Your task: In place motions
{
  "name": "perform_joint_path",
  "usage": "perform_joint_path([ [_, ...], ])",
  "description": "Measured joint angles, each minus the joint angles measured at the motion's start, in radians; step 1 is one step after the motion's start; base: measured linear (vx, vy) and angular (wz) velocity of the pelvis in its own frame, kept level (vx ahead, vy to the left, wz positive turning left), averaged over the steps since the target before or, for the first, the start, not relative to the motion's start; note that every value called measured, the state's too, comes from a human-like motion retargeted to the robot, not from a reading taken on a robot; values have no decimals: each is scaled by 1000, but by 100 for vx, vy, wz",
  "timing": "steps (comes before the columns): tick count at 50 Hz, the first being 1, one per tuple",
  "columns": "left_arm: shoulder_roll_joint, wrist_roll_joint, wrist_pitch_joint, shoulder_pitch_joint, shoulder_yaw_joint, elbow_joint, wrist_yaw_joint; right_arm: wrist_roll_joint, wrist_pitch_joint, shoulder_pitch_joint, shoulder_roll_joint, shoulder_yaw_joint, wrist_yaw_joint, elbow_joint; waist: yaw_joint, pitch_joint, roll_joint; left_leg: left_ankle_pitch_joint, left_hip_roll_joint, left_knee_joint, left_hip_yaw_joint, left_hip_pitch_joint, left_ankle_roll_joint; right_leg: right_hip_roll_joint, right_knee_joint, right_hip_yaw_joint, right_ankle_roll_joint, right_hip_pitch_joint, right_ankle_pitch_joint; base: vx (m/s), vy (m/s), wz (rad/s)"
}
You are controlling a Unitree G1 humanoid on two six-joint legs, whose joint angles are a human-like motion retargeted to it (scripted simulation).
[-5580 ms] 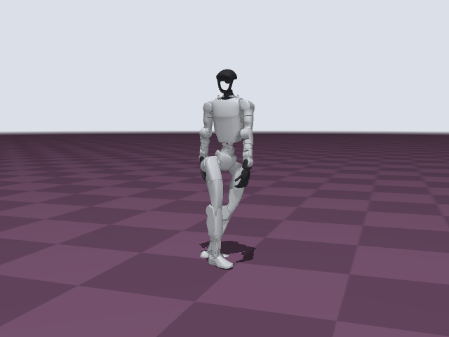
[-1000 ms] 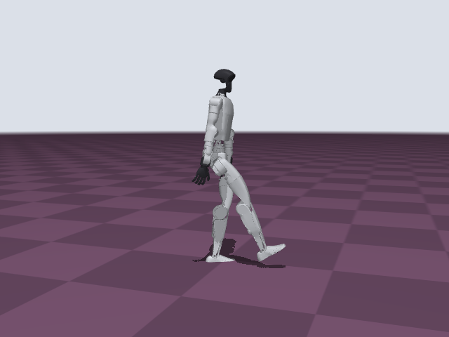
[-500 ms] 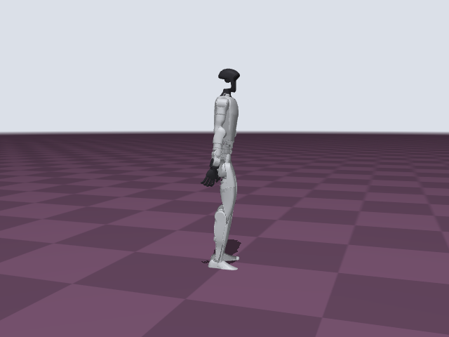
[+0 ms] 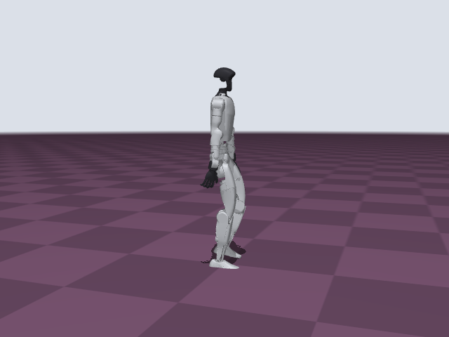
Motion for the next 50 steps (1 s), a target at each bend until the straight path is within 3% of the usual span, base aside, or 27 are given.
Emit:
perform_joint_path([
  [5, -5, -63, 12, 63, 89, 22, -9, 87, 32, 16, -14, -16, 2, 45, 81, 66, -13, 21, -40, -233, -47, -180, -59, 14, 1, 19, -42, 69, -14, 2, 10, 26],
  [12, -41, -140, 23, 152, 206, 127, -49, -29, 37, -34, -43, 47, 3, 60, 241, 208, -30, -8, 20, -525, -125, -426, -118, 8, -22, 95, -77, 204, -6, 3, 7, -64],
  [16, -50, -127, 32, 204, 238, 206, -57, -80, 24, -57, -34, 75, 4, 18, 276, 229, -66, 6, 64, -530, -126, -531, -114, -19, 11, 157, -86, 201, -11, 7, -1, -48],
  [20, -50, -115, 42, 235, 259, 240, -58, -62, -11, -65, -14, 87, 27, -54, 270, 233, -83, 16, 62, -537, -148, -515, -114, -23, 19, 174, -87, 206, -14, 5, -7, -12],
  [30, -6, -147, 43, 170, 250, 175, -40, -42, -58, -42, 19, 82, 49, -98, 125, 77, -43, 35, 6, -364, -98, -191, -115, 24, -59, 46, -49, 151, 1, 3, -11, 62],
  [35, 14, -135, 37, 113, 197, 86, -25, -64, -37, -8, 11, 73, 58, -45, 38, -2, -48, 62, -53, -268, -49, 105, -43, 5, -81, -13, -24, 121, -4, 5, -12, 72],
  [38, 17, -127, 23, 82, 164, 36, -8, -68, -17, 14, 1, 60, 50, -3, 32, -51, -28, -171, -98, -368, -61, 276, -79, 23, -77, -12, -16, 86, -7, 7, -10, -3],
  [40, 13, -120, 14, 69, 146, 11, 1, -73, -3, 21, -9, 48, 43, 32, 32, -85, 23, -177, -76, -526, -22, 336, -52, 71, -72, -13, -12, 63, -12, 12, -8, -5],
  [42, 6, -116, 11, 59, 144, 1, -2, -78, 19, 16, -16, 44, 31, 67, -38, -129, 65, -120, -68, -608, -133, 324, -67, 78, -74, -71, -3, 36, -18, -2, -10, 79],
  [43, 7, -115, 9, 44, 147, -2, -7, -74, 38, 6, -12, 41, 22, 77, -66, -127, 69, -96, -51, -624, -140, 312, -89, 74, -72, -85, 0, 29, -20, -23, -12, 62],
  [46, 12, -111, 4, 1, 120, -24, -6, -8, 33, -11, -12, 11, 1, 77, -86, -84, 70, -100, -61, -607, -172, 291, -65, 65, -63, -100, 16, 22, -15, -26, -7, 33],
  [50, 23, -84, -1, 2, 71, -46, -2, 59, -7, 3, -22, 17, 54, 59, 9, -48, 30, -121, -90, -597, -120, 327, -49, 39, -59, -96, 25, 48, -10, 1, -4, -59],
])
